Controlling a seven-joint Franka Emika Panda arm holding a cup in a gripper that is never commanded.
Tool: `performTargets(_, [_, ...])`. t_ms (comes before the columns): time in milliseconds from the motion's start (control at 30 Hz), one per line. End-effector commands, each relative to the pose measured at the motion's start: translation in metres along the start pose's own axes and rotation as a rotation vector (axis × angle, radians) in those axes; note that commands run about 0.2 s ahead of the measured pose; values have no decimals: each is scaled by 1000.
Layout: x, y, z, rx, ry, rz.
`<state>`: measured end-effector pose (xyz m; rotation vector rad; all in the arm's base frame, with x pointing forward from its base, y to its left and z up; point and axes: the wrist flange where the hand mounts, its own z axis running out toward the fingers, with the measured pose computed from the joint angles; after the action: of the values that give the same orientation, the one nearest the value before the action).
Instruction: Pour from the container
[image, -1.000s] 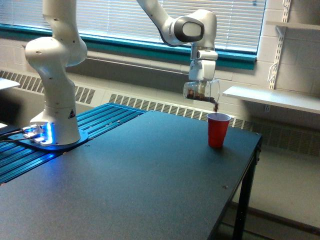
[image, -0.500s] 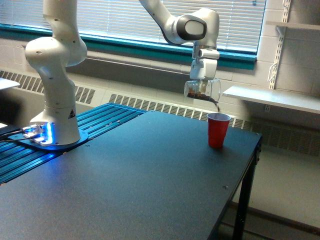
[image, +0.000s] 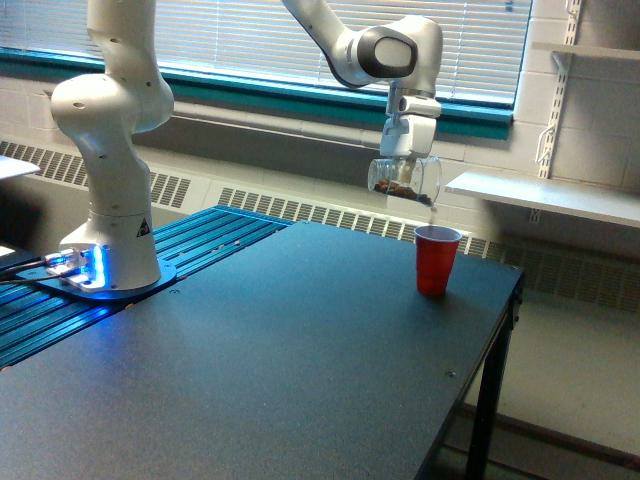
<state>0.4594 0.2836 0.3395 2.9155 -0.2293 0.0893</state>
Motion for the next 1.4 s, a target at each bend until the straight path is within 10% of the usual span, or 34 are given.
performTargets(33, [3, -3, -4, -12, -7, -10])
performTargets(1400, [10, -4, -17, -110, -97, -52])
